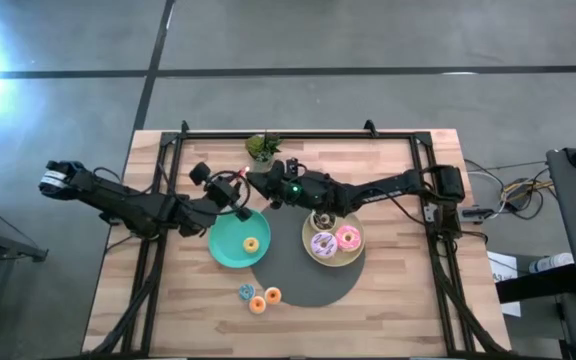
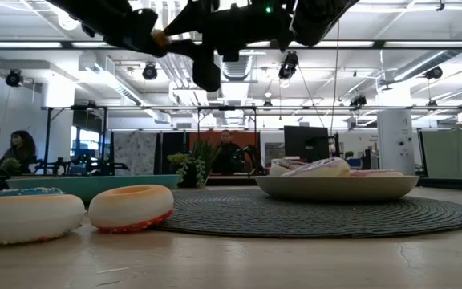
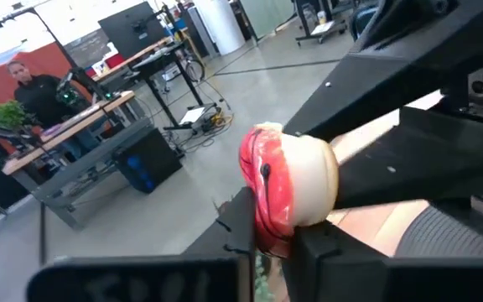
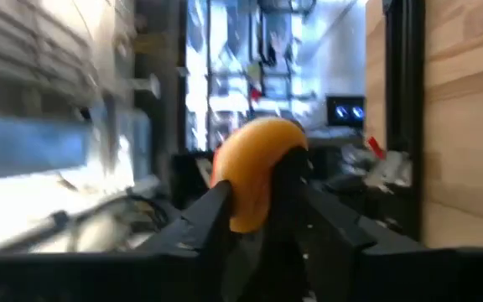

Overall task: Pick & Place donuts
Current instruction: Put the orange doughnut on the green plate

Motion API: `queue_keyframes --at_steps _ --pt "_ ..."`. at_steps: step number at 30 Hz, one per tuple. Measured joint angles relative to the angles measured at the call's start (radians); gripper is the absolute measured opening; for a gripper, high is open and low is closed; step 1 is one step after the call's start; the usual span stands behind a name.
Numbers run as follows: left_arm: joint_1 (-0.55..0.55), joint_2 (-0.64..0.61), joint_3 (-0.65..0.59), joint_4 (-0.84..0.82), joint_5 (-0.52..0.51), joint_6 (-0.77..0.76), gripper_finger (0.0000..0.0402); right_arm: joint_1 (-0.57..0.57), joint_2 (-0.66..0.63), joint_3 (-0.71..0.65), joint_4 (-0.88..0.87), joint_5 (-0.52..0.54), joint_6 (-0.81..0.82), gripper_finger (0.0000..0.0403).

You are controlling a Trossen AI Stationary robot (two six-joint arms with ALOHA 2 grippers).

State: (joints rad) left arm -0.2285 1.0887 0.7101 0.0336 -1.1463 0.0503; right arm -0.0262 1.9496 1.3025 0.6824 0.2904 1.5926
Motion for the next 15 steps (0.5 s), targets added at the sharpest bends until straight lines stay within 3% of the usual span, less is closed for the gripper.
queue_keyframes --at_steps 6,10,15 --pt "-0.015 -0.007 0.000 -0.175 -0.026 -0.103 0.0004 -0.035 -0.057 -0.001 -0.232 -0.179 -0.198 0.0178" --pt "-0.050 -0.026 0.000 -0.348 0.007 -0.252 0.0005 -0.038 -0.153 -0.002 -0.480 -0.155 -0.364 0.0197" --pt "-0.063 -0.026 -0.001 -0.625 0.234 -0.501 0.0005 -0.052 -0.308 -0.002 -0.753 -0.042 -0.507 0.0201"
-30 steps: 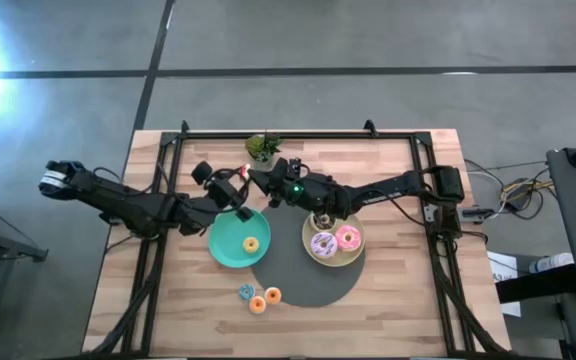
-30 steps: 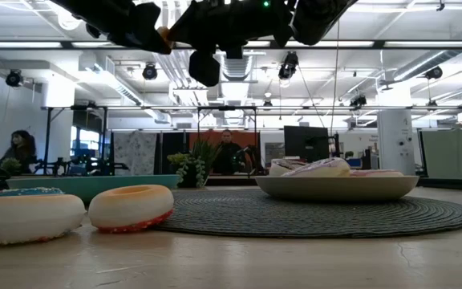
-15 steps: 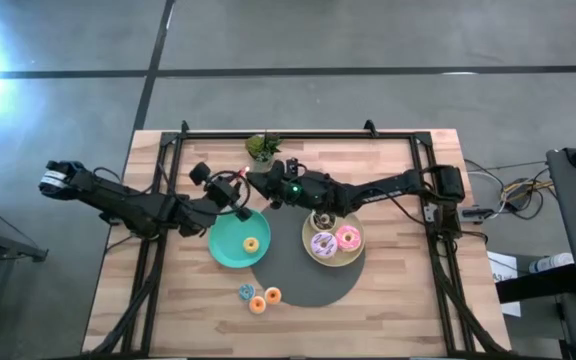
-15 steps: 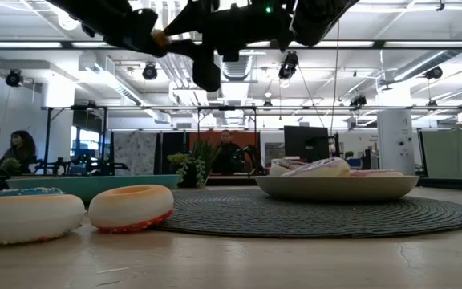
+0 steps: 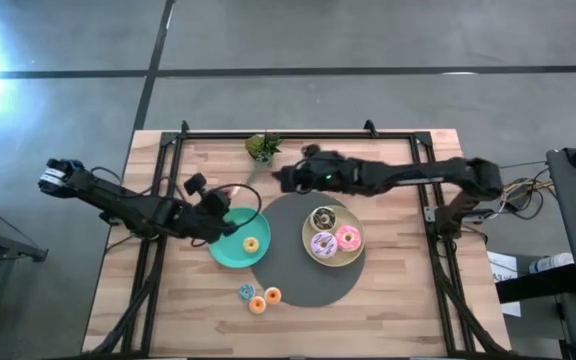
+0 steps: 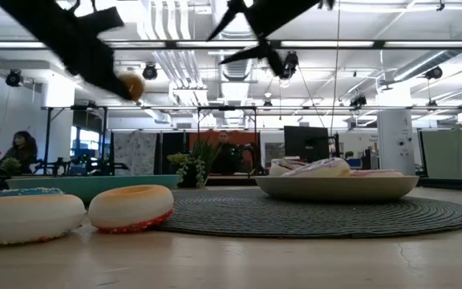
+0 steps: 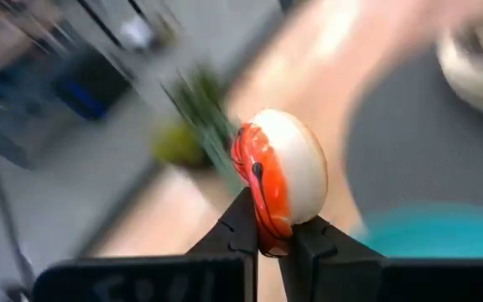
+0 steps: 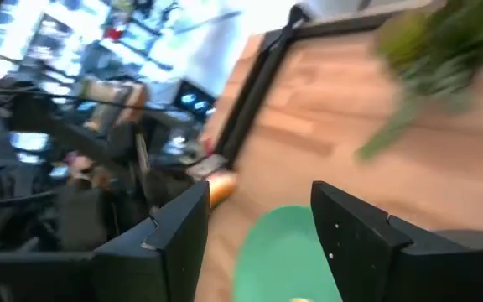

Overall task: Pick & Place donuts
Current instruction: Put the orange doughnut on the green plate

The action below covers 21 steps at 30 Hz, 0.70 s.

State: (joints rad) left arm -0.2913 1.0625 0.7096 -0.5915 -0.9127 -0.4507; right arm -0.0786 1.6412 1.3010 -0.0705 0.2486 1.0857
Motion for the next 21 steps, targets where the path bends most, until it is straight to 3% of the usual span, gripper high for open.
queue_keyframes --at_steps 4,16,21 --pt "0.000 0.025 -0.054 -0.055 0.216 -0.070 0.0005 -0.021 -0.099 0.000 -0.138 0.039 -0.050 0.0201" --pt "0.041 0.240 -0.110 -0.037 0.420 -0.151 0.0005 -0.060 -0.150 0.000 -0.174 0.067 -0.099 0.0201" --pt "0.041 0.336 -0.062 -0.030 0.416 -0.150 0.0005 -0.060 -0.134 0.000 -0.173 0.041 -0.096 0.0201"
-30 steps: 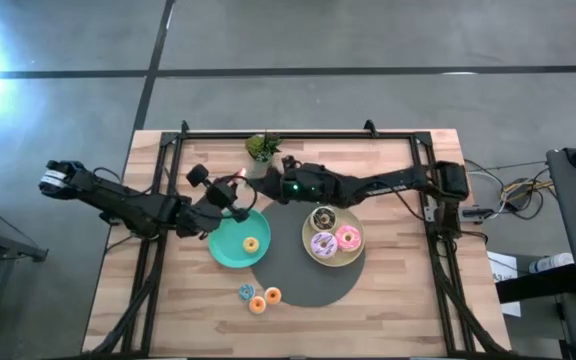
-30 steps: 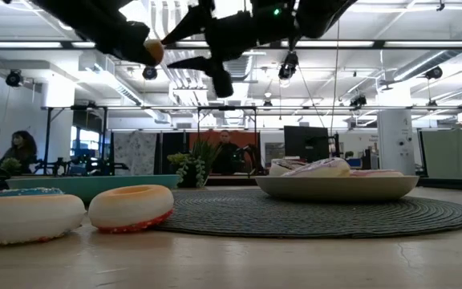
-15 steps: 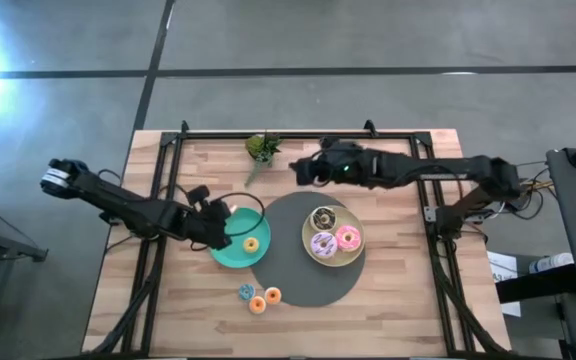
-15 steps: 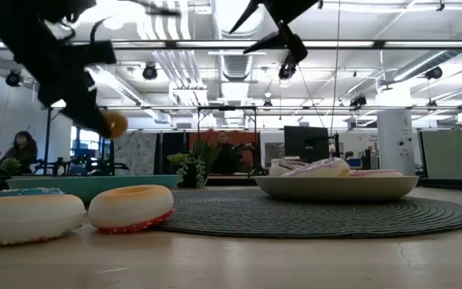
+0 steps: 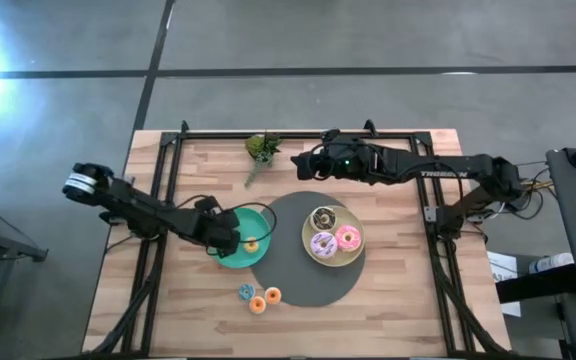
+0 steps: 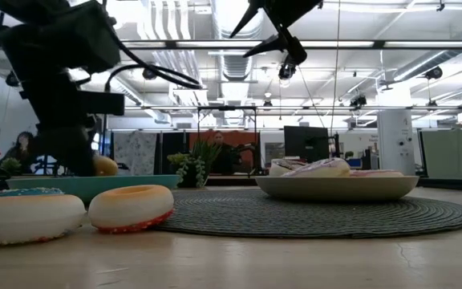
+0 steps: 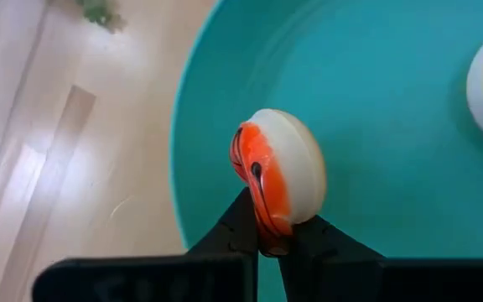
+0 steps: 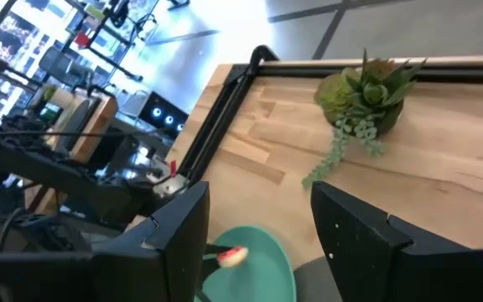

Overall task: Pick & Place donuts
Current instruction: Put the orange doughnut on the green plate, then put the red doughnut on the green plate

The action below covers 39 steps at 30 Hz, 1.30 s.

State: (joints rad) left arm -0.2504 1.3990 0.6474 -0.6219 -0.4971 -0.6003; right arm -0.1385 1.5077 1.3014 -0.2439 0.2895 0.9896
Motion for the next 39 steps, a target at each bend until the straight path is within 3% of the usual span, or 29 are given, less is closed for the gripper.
queue_keyframes --at_steps 5,10,17,24,27,34,39 --pt "0.001 0.060 0.038 0.008 -0.013 0.001 0.0011 0.001 0.001 0.000 0.002 -0.007 0.000 0.0201" --pt "0.001 0.068 0.055 0.014 0.045 -0.004 0.0060 0.002 0.001 0.000 0.003 -0.017 -0.003 0.0201" --pt "0.001 0.032 0.068 -0.007 0.116 -0.024 0.0130 0.001 0.001 0.000 0.003 -0.028 -0.025 0.0201" --pt "-0.002 -0.049 0.094 -0.043 0.151 0.015 0.0142 0.001 0.000 0.000 -0.002 -0.045 -0.043 0.0201" --pt "-0.007 -0.114 0.106 -0.069 0.183 0.019 0.0142 -0.003 0.000 0.000 -0.007 -0.110 -0.058 0.0201" --pt "-0.022 -0.291 0.076 -0.106 0.220 -0.049 0.0142 0.008 0.000 0.000 -0.065 -0.401 -0.247 0.0201" --pt "-0.024 -0.420 0.054 -0.140 0.226 -0.141 0.0142 0.090 0.015 0.000 -0.197 -0.447 -0.487 0.0201"
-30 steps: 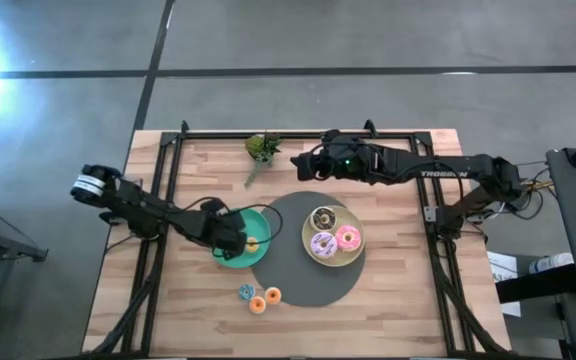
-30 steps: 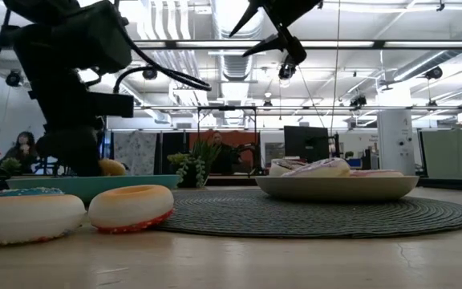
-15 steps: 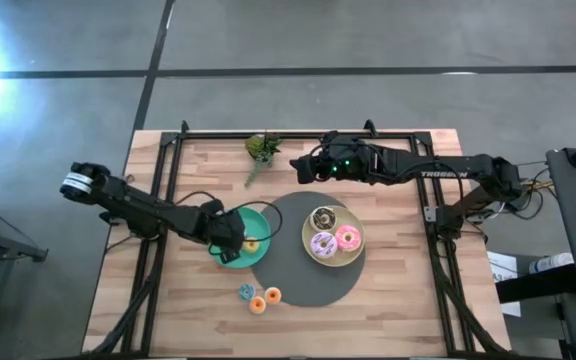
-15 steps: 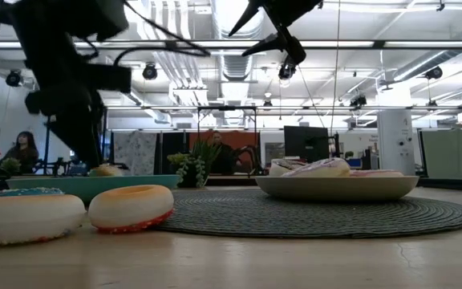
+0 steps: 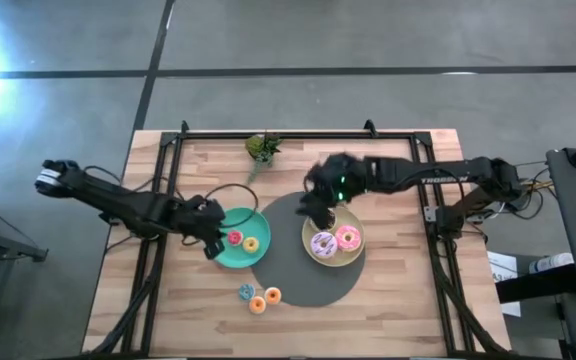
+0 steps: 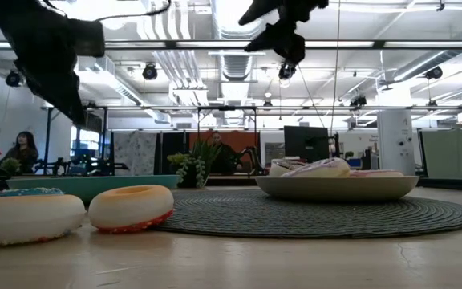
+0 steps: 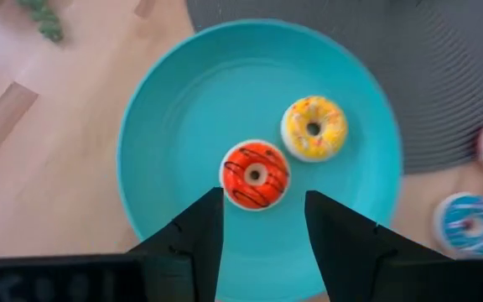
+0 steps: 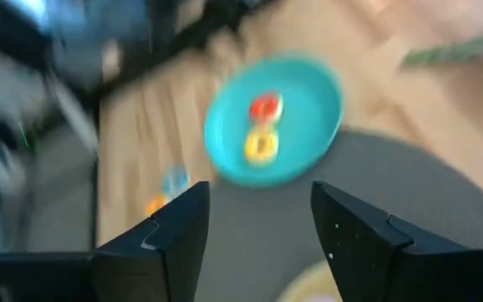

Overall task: Pick & Place donuts
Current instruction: Put the red doughnut on the green plate

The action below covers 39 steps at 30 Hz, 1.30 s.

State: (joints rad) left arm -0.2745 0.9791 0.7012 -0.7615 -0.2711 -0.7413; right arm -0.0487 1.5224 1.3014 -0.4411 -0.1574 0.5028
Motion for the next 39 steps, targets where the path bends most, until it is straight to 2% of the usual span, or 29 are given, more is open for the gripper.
queue_keyframes --at_steps 8,11,14,16,23,30,34,37,39 --pt "-0.001 -0.154 -0.059 0.000 -0.001 -0.127 0.0142 0.140 0.146 0.006 -0.042 -0.006 -0.172 0.0201" --pt "-0.003 -0.190 -0.078 0.001 0.000 -0.197 0.0142 0.186 0.225 0.030 -0.045 -0.076 -0.173 0.0201" --pt "-0.013 -0.213 -0.086 0.000 0.008 -0.240 0.0142 0.203 0.301 0.083 -0.041 -0.182 -0.148 0.0201" --pt "-0.024 -0.219 -0.086 -0.001 0.009 -0.255 0.0142 0.221 0.355 0.124 -0.042 -0.203 -0.163 0.0201" --pt "-0.031 -0.222 -0.086 0.001 -0.044 -0.241 0.0142 0.278 0.530 0.323 -0.042 -0.221 -0.429 0.0201" --pt "-0.046 -0.224 -0.086 -0.012 -0.033 -0.232 0.0142 0.336 0.677 0.518 -0.210 -0.091 -0.670 0.0201" --pt "-0.059 -0.224 -0.086 -0.019 -0.033 -0.248 0.0142 0.382 0.747 0.615 -0.319 -0.027 -0.725 0.0201" --pt "-0.067 -0.224 -0.086 -0.019 -0.033 -0.253 0.0142 0.414 0.795 0.677 -0.333 0.043 -0.760 0.0201" --pt "-0.069 -0.223 -0.086 -0.017 -0.033 -0.254 0.0142 0.427 0.818 0.710 -0.327 0.046 -0.763 0.0201"
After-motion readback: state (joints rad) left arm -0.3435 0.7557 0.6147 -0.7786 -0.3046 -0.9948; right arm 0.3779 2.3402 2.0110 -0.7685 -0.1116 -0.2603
